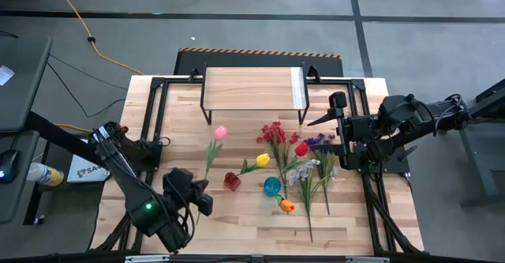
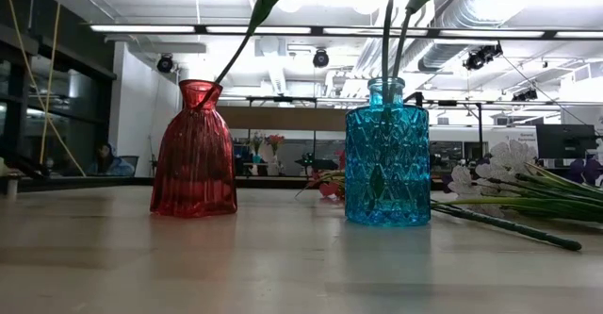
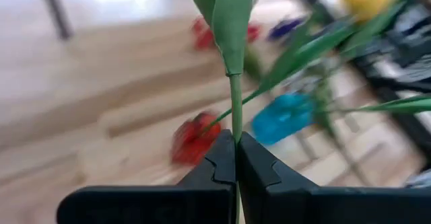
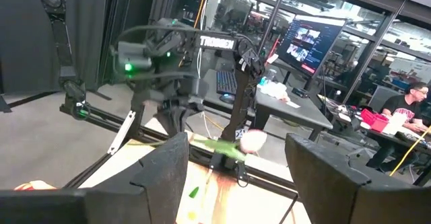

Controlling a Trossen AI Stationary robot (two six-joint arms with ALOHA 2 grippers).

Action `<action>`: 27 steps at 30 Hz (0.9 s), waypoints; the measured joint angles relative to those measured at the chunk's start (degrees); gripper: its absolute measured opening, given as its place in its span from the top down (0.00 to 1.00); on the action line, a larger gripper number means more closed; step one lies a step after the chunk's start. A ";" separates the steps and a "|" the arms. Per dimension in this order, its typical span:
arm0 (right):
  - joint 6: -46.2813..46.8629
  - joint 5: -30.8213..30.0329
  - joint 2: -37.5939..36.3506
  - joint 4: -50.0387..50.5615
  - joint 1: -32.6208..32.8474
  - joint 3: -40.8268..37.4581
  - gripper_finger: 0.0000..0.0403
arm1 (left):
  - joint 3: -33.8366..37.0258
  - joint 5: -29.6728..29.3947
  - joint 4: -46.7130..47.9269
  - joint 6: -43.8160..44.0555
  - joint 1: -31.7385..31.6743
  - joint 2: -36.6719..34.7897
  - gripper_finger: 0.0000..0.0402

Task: Pick and place flowers into a vace then onto a shelf
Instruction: Put the pink flower into the red vase

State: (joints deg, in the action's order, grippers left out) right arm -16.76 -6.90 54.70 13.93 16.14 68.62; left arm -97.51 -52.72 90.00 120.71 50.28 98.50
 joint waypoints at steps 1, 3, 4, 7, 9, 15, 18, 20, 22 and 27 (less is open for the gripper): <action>0.00 0.00 0.00 0.00 0.02 0.00 0.41 | -0.91 -1.98 0.00 -1.65 0.00 -0.02 0.92; 0.00 0.02 0.00 0.02 0.00 0.00 0.41 | -2.65 -5.56 -0.04 -5.20 -0.02 0.00 0.92; -0.02 0.00 0.00 0.02 0.00 0.00 0.41 | -3.36 -7.12 0.02 -6.95 -0.02 -0.02 0.92; -0.02 0.02 0.00 0.04 0.01 0.00 0.41 | -4.65 -11.14 0.01 -11.15 -0.02 -0.04 0.92; 0.00 0.03 0.00 0.09 0.01 0.00 0.41 | -4.84 -14.02 0.04 -13.01 -0.02 -0.04 0.92; -0.02 0.04 0.00 0.10 0.00 0.00 0.41 | -4.86 -23.21 0.06 -20.61 -0.02 -0.04 0.92; -0.02 0.04 0.00 0.10 0.01 0.01 0.41 | -4.02 -28.28 0.04 -23.23 -0.02 0.02 0.92; -0.02 0.04 0.00 0.11 0.01 0.01 0.41 | -2.32 -31.62 0.00 -23.21 -0.02 0.06 0.92; -0.02 0.04 0.00 0.09 0.01 0.00 0.41 | -0.22 -34.38 0.03 -22.20 -0.02 0.12 0.92; -0.01 0.04 0.00 0.07 0.00 0.00 0.41 | 5.11 -37.28 -0.06 -16.77 -0.47 0.15 0.92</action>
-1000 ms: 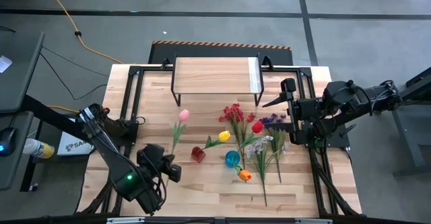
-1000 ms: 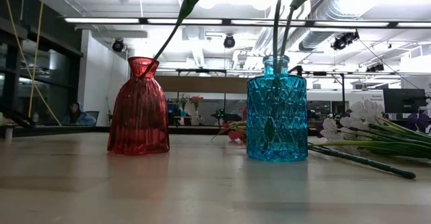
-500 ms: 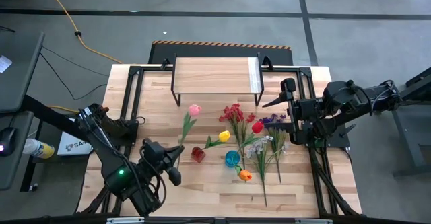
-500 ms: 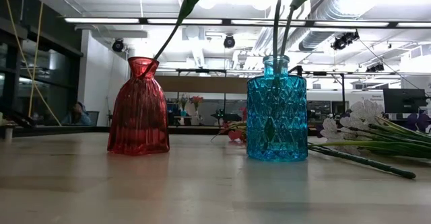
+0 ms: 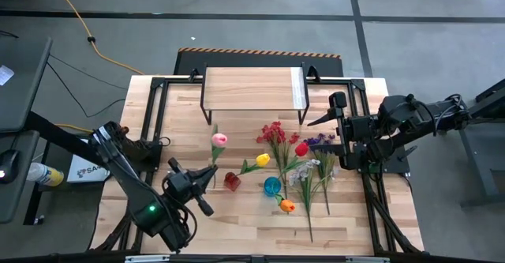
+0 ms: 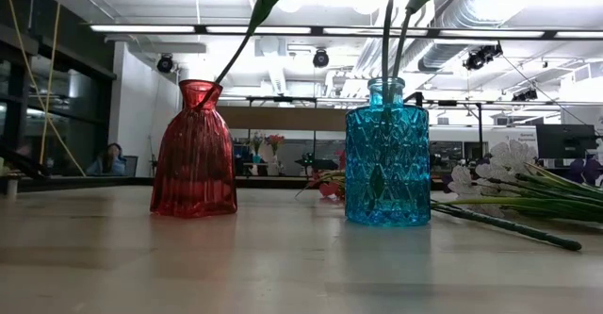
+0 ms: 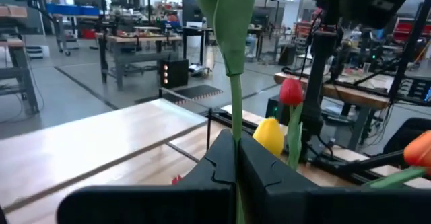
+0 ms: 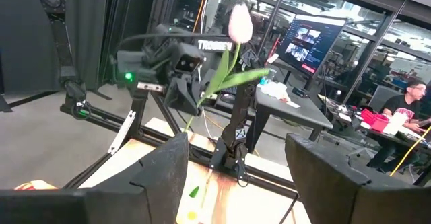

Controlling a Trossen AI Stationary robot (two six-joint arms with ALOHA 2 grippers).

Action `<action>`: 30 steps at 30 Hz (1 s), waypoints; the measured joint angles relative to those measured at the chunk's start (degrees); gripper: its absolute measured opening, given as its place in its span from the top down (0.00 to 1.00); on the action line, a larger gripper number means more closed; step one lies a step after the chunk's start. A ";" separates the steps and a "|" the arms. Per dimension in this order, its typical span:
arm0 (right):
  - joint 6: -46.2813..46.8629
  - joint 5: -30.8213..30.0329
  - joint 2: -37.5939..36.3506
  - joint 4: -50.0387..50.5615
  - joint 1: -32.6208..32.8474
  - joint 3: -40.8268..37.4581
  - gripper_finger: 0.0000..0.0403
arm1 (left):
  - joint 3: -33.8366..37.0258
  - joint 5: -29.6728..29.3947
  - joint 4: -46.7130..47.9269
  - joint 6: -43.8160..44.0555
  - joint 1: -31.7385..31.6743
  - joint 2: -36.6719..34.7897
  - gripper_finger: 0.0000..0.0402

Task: Pick and place flowers into a vace then onto a shelf
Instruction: Put the pink flower into the red vase

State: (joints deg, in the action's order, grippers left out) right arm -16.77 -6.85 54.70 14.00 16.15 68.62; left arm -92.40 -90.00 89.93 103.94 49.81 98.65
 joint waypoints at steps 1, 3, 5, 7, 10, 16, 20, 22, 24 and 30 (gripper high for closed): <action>0.00 0.00 0.00 -0.02 0.01 0.00 0.41 | 1.05 -0.06 -0.43 1.25 -0.32 0.00 0.92; 0.00 0.00 0.00 -0.02 0.01 0.00 0.41 | 3.08 -0.15 -1.83 2.50 -0.72 0.00 0.92; 0.00 -0.02 0.00 -0.04 0.00 0.02 0.41 | 4.65 -0.15 -2.93 3.13 -1.65 0.07 0.92; 0.00 -0.02 0.00 -0.04 0.01 0.02 0.41 | 5.96 -0.14 -4.78 3.25 -2.59 0.07 0.92; 0.00 -0.03 0.00 -0.07 0.00 0.00 0.41 | 7.08 -0.11 -6.25 3.22 -4.13 0.06 0.92; -0.02 -0.04 0.00 -0.07 0.01 0.01 0.41 | 8.98 -0.12 -9.39 2.98 -7.22 0.00 0.92; -0.10 -0.07 0.00 -0.07 0.02 0.01 0.41 | 10.46 -0.11 -12.58 2.88 -8.62 0.00 0.92; -0.16 -0.07 0.00 -0.07 0.00 0.00 0.41 | 11.27 -0.08 -14.13 2.84 -9.02 0.00 0.92; -0.18 -0.07 0.00 -0.07 0.00 0.02 0.41 | 12.19 -0.04 -15.57 2.84 -9.06 0.00 0.92; -0.20 -0.07 0.00 -0.07 0.01 0.01 0.41 | 14.67 0.05 -18.65 2.69 -9.06 0.00 0.92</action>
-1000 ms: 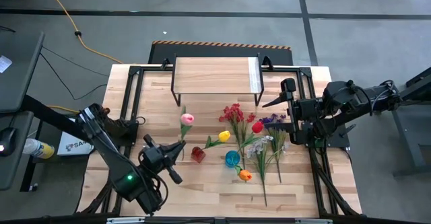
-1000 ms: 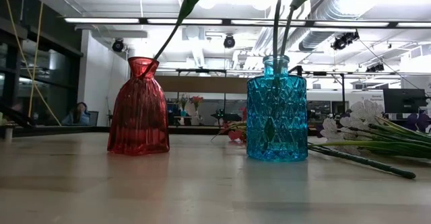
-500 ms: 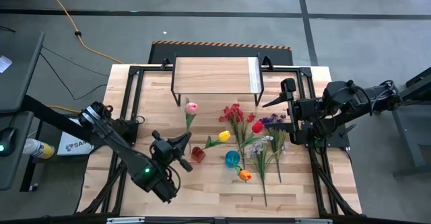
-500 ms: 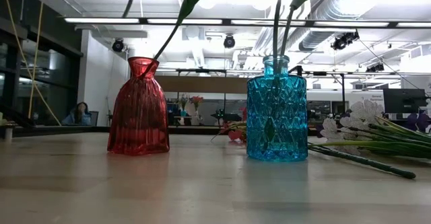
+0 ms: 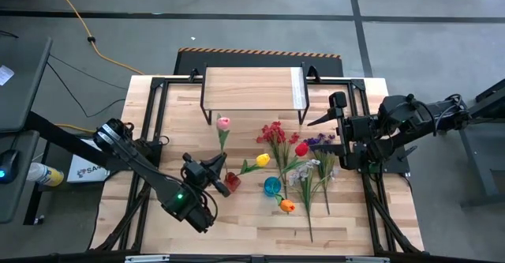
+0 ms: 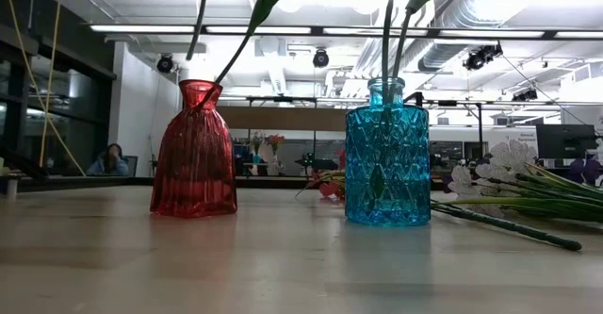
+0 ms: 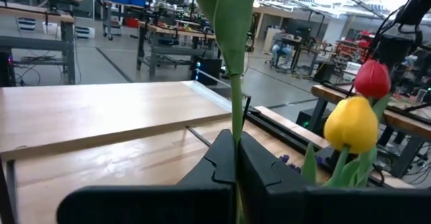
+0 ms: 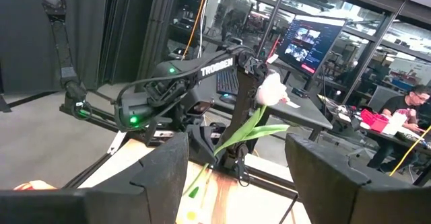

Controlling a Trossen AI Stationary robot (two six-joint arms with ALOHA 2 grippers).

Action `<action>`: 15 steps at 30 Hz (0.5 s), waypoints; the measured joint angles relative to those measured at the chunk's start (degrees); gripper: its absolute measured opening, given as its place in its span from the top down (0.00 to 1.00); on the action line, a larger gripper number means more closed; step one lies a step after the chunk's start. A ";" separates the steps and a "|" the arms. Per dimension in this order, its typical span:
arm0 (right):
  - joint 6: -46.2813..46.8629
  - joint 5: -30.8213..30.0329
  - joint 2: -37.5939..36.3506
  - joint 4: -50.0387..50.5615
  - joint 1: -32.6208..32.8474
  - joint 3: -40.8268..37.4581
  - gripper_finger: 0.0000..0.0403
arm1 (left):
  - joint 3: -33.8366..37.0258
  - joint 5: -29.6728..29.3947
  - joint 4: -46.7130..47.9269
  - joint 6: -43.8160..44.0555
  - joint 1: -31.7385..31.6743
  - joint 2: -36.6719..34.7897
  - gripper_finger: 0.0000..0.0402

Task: Pick and place flowers into a vace then onto a shelf
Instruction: Put the pink flower into the red vase

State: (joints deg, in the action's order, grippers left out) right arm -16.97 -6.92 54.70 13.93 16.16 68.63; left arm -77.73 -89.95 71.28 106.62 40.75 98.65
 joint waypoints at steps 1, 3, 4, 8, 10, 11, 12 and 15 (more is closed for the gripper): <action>0.00 0.00 0.00 0.00 0.00 -0.01 0.41 | 0.23 0.02 -0.20 -0.22 0.00 0.00 0.92; -0.02 0.00 0.00 0.00 0.00 0.01 0.41 | 0.51 0.00 -1.56 -1.41 -0.30 0.00 0.92; -0.02 0.00 0.00 0.00 0.01 -0.01 0.41 | 0.54 -0.02 -2.18 -2.14 -0.42 0.00 0.92; -0.02 -0.01 0.00 -0.37 -0.02 -0.01 0.41 | 0.56 -0.02 -4.89 -5.76 -1.49 0.00 0.92; -0.02 -0.02 0.00 -0.80 -0.02 0.01 0.41 | 0.56 0.00 -6.23 -7.36 -1.91 0.00 0.92; -0.02 0.00 0.00 -0.97 -0.02 0.01 0.41 | 0.56 -0.02 -6.78 -8.15 -2.07 0.00 0.92; -0.02 0.00 0.00 -1.15 -0.02 0.01 0.41 | 0.57 -0.03 -7.44 -8.81 -2.31 0.00 0.92; -0.02 -0.01 0.00 -1.29 -0.02 0.02 0.41 | 0.59 -0.03 -9.02 -10.35 -2.28 0.00 0.92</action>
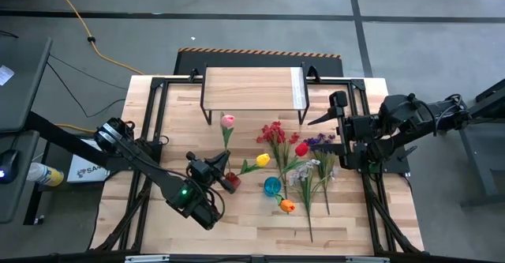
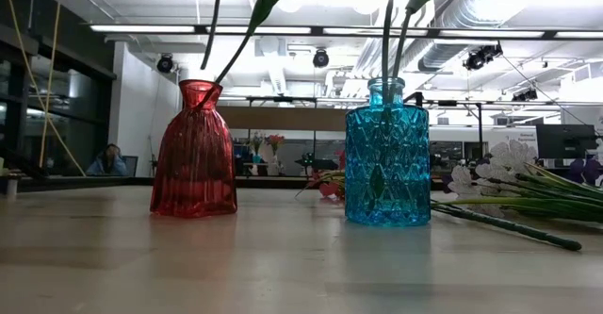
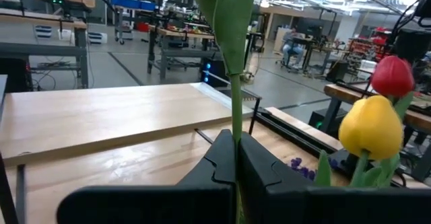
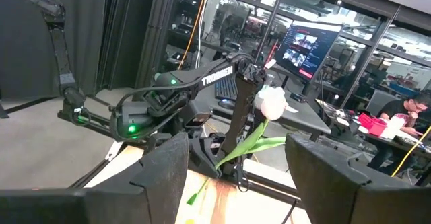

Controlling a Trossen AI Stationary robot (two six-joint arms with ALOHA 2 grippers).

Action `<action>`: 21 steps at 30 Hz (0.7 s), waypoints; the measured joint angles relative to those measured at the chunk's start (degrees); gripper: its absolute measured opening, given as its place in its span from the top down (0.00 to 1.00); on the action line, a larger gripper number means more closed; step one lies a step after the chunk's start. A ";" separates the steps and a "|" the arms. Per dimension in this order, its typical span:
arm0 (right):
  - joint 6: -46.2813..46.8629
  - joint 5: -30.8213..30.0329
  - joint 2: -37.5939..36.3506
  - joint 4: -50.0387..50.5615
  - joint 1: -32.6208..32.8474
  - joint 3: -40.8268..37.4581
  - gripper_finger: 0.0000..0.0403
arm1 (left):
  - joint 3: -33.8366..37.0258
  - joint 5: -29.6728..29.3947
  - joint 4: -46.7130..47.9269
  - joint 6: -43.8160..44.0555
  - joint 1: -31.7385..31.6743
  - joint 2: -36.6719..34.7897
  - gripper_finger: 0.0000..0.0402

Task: Pick and place flowers into a vace then onto a shelf
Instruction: Put the pink flower into the red vase

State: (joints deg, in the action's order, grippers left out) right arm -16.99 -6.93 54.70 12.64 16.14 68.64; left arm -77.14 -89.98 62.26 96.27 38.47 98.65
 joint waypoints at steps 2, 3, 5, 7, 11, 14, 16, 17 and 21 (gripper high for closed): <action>0.00 -0.01 0.00 0.00 0.00 0.00 0.41 | 0.01 0.01 -0.35 -0.64 0.16 0.00 0.92; 0.00 -0.01 0.00 0.00 0.00 0.00 0.41 | 0.02 0.00 -0.61 -1.04 0.16 0.05 0.92; 0.00 0.01 0.00 0.00 0.00 0.00 0.41 | 0.00 -0.23 -1.24 -1.59 0.15 0.74 0.92; 0.00 0.01 0.00 0.00 0.00 0.00 0.41 | 0.09 0.05 -1.23 -1.56 0.14 1.26 0.92; 0.00 0.01 0.00 0.00 0.00 -0.01 0.41 | 0.02 -0.10 -2.18 -1.55 0.14 2.52 0.92; 0.07 0.01 0.00 0.00 0.00 -0.01 0.41 | 0.02 -0.08 -2.30 -1.51 0.14 3.16 0.92; 0.14 0.01 0.00 0.00 0.00 0.00 0.41 | 0.02 -0.10 -2.48 -1.28 0.14 3.62 0.92; 0.22 0.04 0.00 0.00 0.00 0.00 0.41 | 0.02 -0.06 -2.46 -1.02 0.14 3.87 0.92; 0.36 0.07 0.00 0.24 0.00 0.00 0.41 | 0.02 -0.06 -2.21 0.55 0.14 5.26 0.92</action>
State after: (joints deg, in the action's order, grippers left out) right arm -16.63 -6.87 54.70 12.88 16.14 68.64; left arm -77.12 -90.04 60.05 96.83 38.61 103.91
